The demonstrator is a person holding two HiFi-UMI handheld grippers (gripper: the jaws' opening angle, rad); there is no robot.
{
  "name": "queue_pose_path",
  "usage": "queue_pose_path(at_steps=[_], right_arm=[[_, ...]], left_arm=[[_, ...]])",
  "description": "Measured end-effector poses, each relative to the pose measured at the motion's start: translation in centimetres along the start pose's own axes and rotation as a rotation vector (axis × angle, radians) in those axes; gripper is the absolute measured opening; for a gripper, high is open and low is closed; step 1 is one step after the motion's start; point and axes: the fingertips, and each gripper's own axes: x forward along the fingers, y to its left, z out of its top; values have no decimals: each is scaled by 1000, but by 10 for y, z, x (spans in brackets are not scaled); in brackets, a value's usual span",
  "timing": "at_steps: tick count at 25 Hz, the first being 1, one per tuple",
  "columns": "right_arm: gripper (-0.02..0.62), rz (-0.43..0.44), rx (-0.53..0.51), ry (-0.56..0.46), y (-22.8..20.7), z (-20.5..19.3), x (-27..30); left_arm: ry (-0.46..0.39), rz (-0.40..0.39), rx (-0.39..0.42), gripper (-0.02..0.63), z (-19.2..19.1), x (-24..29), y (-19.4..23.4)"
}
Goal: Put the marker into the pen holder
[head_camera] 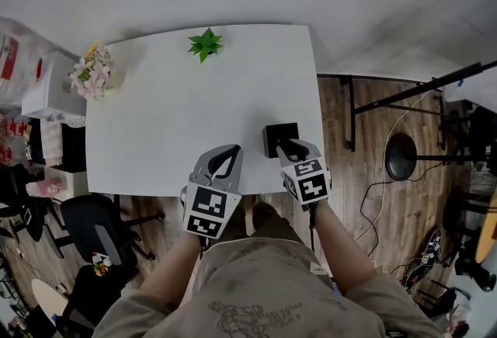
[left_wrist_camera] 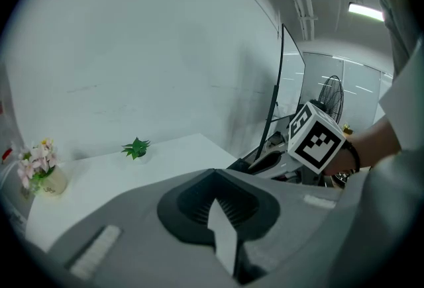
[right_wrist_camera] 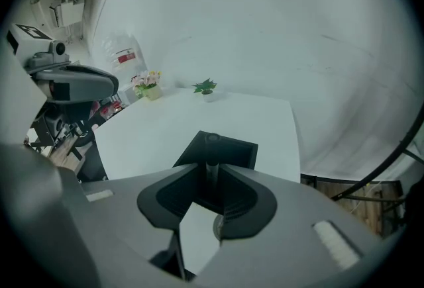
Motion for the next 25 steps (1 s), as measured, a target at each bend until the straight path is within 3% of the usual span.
queue_pose_path(at_steps=[5,19,25], right_arm=[[141,-3,10,-58,0,14,-16],[52,22,-38,-412,22,119,-136],[35,36,-57,-564,35,161,-195]], left_arm=[[-17,15,9,2,6,-9,1],[-164,84,64,2,72,-62,13],[-256,119,132,2,114,-98,12]])
